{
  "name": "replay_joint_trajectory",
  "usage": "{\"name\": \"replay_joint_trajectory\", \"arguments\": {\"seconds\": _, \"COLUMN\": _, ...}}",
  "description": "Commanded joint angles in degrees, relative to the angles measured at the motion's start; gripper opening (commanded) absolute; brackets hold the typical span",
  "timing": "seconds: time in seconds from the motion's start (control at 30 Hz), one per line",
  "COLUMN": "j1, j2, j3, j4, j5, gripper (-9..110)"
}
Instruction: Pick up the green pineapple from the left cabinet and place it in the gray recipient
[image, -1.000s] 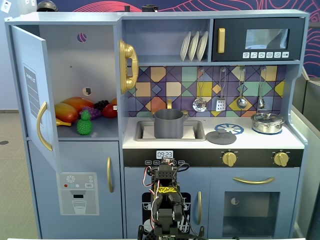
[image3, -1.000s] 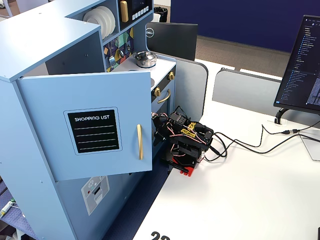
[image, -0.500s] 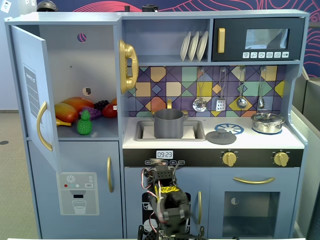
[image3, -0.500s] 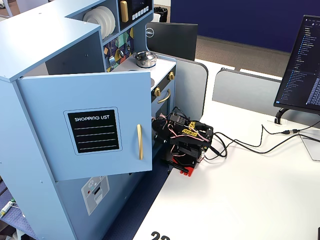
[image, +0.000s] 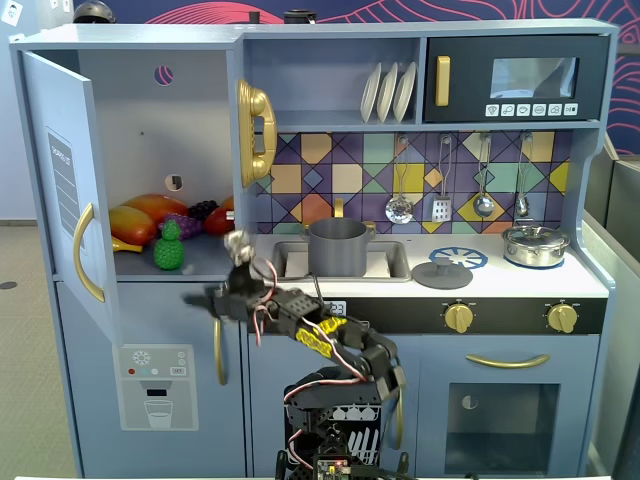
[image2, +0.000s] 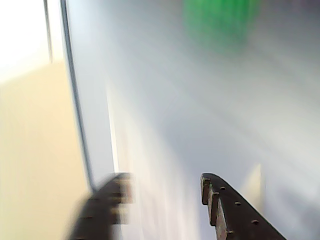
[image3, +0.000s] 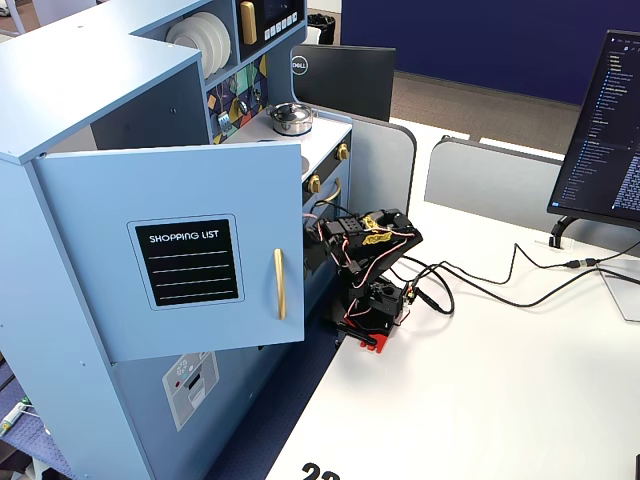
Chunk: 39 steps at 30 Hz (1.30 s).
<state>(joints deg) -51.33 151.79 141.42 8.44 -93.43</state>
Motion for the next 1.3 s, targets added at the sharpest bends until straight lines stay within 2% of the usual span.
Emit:
{"name": "replay_joint_trajectory", "arguments": {"seconds": 0.0, "j1": 2.2, "j2": -4.92, "j3": -5.36, "j4": -10.46, "j5": 2.02, "gripper": 28}}
{"name": "replay_joint_trajectory", "arguments": {"seconds": 0.17, "j1": 4.57, "j2": -7.91, "j3": -4.92, "j4": -15.47, "j5": 2.29, "gripper": 37}}
{"name": "replay_joint_trajectory", "arguments": {"seconds": 0.37, "j1": 5.8, "j2": -12.92, "j3": -7.47, "j4": -17.58, "j5": 2.99, "gripper": 41}}
{"name": "replay_joint_trajectory", "arguments": {"seconds": 0.7, "j1": 7.47, "j2": -24.79, "j3": -14.85, "j4": -22.68, "j5": 4.31, "gripper": 43}}
{"name": "replay_joint_trajectory", "arguments": {"seconds": 1.27, "j1": 7.56, "j2": -38.94, "j3": -28.56, "j4": -23.12, "j5": 3.69, "gripper": 43}}
